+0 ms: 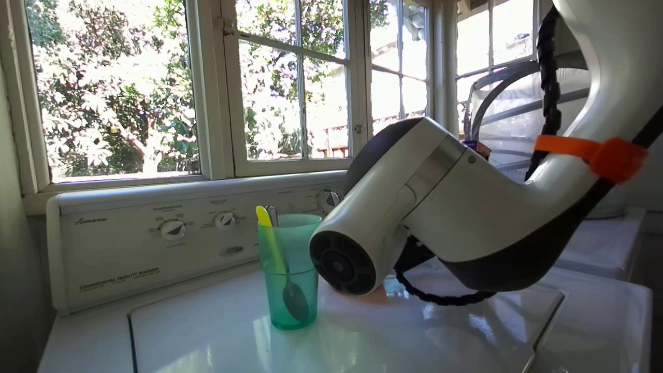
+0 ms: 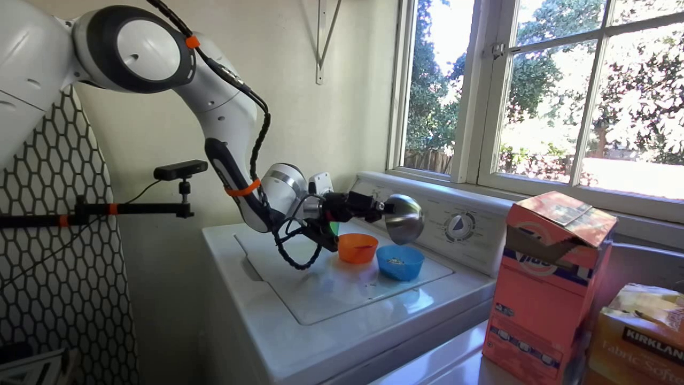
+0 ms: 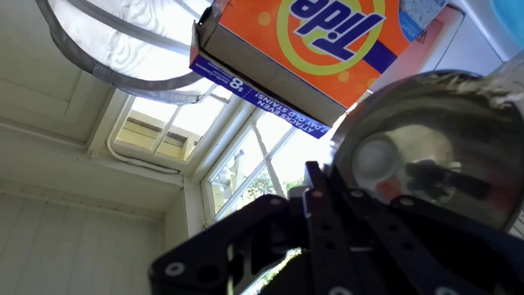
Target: Pour the contents in the silver bowl into the blue bowl.
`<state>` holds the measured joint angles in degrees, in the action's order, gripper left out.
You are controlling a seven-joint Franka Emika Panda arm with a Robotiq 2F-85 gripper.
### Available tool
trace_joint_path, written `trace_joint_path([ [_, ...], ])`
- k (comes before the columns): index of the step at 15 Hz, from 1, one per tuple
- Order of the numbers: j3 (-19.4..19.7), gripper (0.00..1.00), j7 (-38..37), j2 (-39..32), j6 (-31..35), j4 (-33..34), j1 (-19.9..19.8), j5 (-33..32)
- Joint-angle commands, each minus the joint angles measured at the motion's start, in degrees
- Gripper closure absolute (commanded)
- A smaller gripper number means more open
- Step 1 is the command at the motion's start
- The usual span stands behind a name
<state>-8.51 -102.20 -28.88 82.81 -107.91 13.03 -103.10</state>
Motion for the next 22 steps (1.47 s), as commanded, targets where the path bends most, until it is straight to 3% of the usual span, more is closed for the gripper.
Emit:
trace_joint_path([
  [1, -0.07, 0.99, -1.11, 0.1, -3.43, -0.59, 0.35, -1.76],
  [5, -0.13, 0.99, -1.58, -0.18, -6.24, -0.36, 0.57, -1.99],
  [12, -0.54, 0.99, -1.16, -0.06, -4.99, -0.46, 0.39, -2.73],
  [16, -2.76, 0.99, -1.63, 2.95, 7.51, -1.42, -3.11, 0.62],
  [22, -2.03, 0.99, -0.3, 5.95, 18.72, -1.37, -6.96, 7.51],
])
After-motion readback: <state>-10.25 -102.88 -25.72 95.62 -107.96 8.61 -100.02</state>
